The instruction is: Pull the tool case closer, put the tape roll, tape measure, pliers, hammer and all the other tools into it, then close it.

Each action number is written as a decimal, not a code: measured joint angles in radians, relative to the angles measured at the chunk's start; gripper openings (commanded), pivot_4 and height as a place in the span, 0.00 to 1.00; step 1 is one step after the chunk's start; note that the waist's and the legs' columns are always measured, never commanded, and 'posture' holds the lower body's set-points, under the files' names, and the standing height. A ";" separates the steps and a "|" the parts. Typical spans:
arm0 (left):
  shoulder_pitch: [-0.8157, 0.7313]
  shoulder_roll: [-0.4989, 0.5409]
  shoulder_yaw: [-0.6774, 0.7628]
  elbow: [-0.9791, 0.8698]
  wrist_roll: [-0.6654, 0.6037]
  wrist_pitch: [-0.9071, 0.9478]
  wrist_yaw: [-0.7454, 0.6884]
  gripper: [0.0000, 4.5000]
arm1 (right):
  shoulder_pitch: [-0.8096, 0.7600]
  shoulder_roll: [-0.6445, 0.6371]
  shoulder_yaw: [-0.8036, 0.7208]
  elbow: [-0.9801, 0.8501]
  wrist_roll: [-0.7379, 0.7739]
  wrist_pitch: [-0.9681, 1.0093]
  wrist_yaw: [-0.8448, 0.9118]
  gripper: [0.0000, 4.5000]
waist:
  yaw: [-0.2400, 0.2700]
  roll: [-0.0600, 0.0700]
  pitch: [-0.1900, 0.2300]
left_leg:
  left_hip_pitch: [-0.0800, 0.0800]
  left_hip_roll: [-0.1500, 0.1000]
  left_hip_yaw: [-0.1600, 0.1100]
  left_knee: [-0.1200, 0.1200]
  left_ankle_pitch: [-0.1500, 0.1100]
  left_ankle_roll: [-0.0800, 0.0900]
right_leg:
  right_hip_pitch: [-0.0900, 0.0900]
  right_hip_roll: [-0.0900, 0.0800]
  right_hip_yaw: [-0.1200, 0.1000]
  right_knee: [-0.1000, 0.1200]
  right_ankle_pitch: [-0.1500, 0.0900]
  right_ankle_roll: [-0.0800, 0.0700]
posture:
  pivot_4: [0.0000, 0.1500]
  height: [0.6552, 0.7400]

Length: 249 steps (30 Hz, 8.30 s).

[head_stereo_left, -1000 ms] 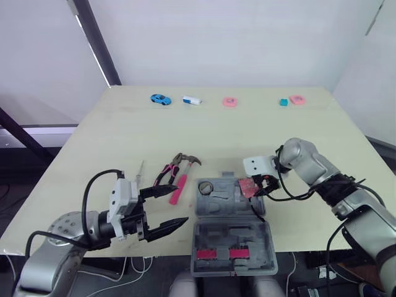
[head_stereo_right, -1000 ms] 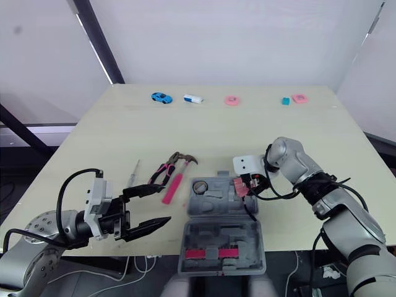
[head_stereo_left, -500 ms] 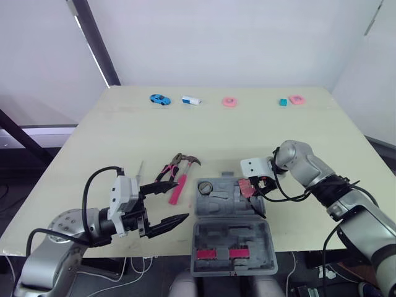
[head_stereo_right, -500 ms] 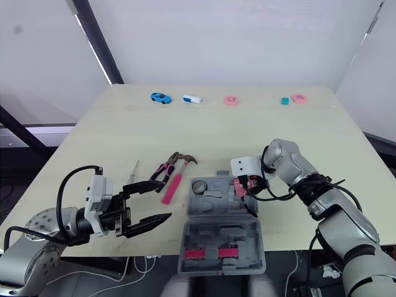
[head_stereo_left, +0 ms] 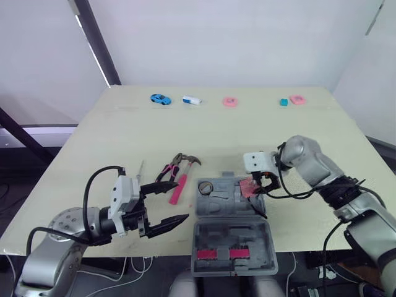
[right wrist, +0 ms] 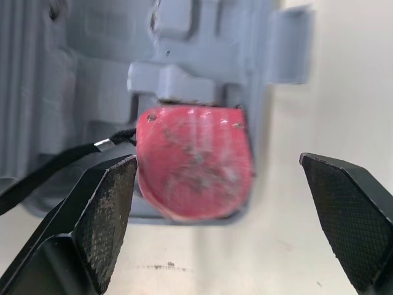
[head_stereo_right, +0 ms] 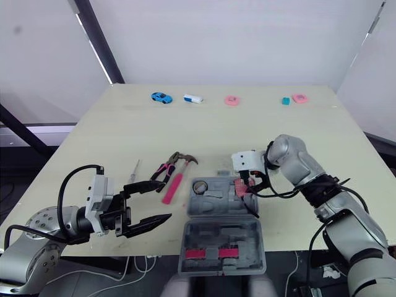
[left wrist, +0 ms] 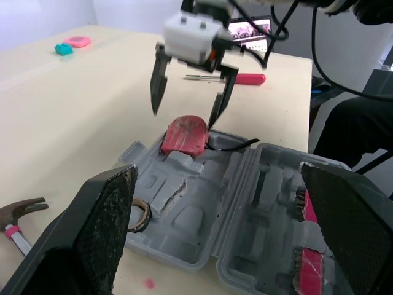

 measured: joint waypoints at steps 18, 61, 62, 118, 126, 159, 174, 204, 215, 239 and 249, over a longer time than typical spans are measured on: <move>-0.005 0.000 0.000 0.000 0.000 0.000 0.000 1.00 | 0.219 0.078 -0.275 0.041 0.285 -0.100 -0.149 0.41 | -0.002 0.000 0.000 | 0.000 0.000 0.000 -0.001 0.000 0.000 | 0.000 0.000 0.000 0.000 0.000 0.000 | 1.00 0.99; 0.049 -0.029 0.089 0.028 0.013 -0.024 0.041 1.00 | 0.329 0.230 -0.415 0.558 0.349 -0.644 -0.241 0.41 | -0.002 0.000 -0.008 | 0.019 0.001 -0.001 -0.005 0.000 0.000 | 0.015 -0.009 0.002 -0.001 0.000 0.000 | 1.00 0.99; 0.047 -0.043 0.102 0.040 0.006 -0.028 0.049 1.00 | 0.364 0.228 -0.434 0.487 0.381 -0.623 -0.239 0.41 | -0.002 0.002 -0.007 | 0.017 0.001 -0.001 -0.005 0.000 0.000 | 0.013 -0.008 0.002 -0.001 0.000 0.000 | 1.00 0.99; -0.142 -0.150 0.091 0.385 0.229 0.021 0.480 1.00 | 1.008 -0.087 -0.813 -0.518 0.849 -0.153 -0.318 0.99 | 0.011 -0.004 -0.003 | 0.015 -0.003 -0.002 -0.020 -0.001 0.001 | 0.015 -0.008 -0.003 -0.020 -0.001 0.002 | 1.00 0.99; -0.372 -0.159 -0.059 0.410 0.283 0.270 0.566 1.00 | 0.923 -0.089 -0.757 -0.505 0.834 -0.155 -0.295 0.99 | 0.022 -0.005 -0.002 | 0.015 -0.004 -0.002 -0.020 -0.001 0.001 | 0.016 -0.006 -0.003 -0.020 0.001 0.005 | 1.00 0.99; -0.745 -0.276 -0.224 0.899 0.455 0.400 0.599 0.95 | 0.832 -0.072 -0.655 -0.569 0.794 -0.132 -0.315 1.00 | 0.025 -0.005 -0.002 | 0.016 -0.004 -0.002 -0.017 0.000 0.000 | 0.019 -0.005 -0.005 -0.018 0.002 0.006 | 1.00 0.99; -0.752 -0.294 -0.216 0.915 0.480 0.383 0.628 0.53 | 0.819 -0.055 -0.614 -0.600 0.794 -0.115 -0.353 1.00 | 0.024 -0.005 -0.002 | 0.016 -0.004 -0.003 -0.013 0.000 0.000 | 0.021 -0.005 -0.005 -0.016 0.002 0.006 | 1.00 0.99; -0.635 0.163 -0.401 0.256 0.296 0.561 0.051 0.53 | 0.612 -0.102 -0.472 -0.562 0.718 0.006 -0.307 1.00 | 0.014 -0.008 0.000 | 0.013 -0.004 -0.002 -0.013 -0.001 0.000 | 0.019 -0.006 -0.006 -0.017 -0.001 0.002 | 1.00 0.99; -0.891 0.015 -0.633 0.446 0.406 0.318 -0.171 0.53 | 0.432 -0.179 -0.312 -0.575 0.587 0.252 -0.336 1.00 | 0.022 -0.008 0.001 | -0.003 -0.003 -0.004 -0.003 -0.001 0.001 | 0.005 -0.002 -0.005 -0.012 0.002 0.006 | 1.00 0.99; -1.029 -0.189 -0.723 0.641 0.513 0.151 -0.315 0.53 | 0.305 -0.071 -0.126 -0.558 0.451 0.349 -0.372 0.71 | 0.022 -0.008 0.001 | -0.007 -0.003 -0.005 0.005 -0.001 0.001 | -0.001 -0.002 -0.004 -0.001 0.002 0.006 | 1.00 0.99; -1.028 -0.186 -0.723 0.640 0.519 0.148 -0.329 0.53 | 0.305 -0.071 -0.104 -0.546 0.409 0.323 -0.351 0.22 | 0.022 -0.008 0.001 | -0.007 -0.003 -0.005 0.005 0.000 0.001 | -0.001 -0.001 -0.005 0.000 0.002 0.006 | 1.00 0.99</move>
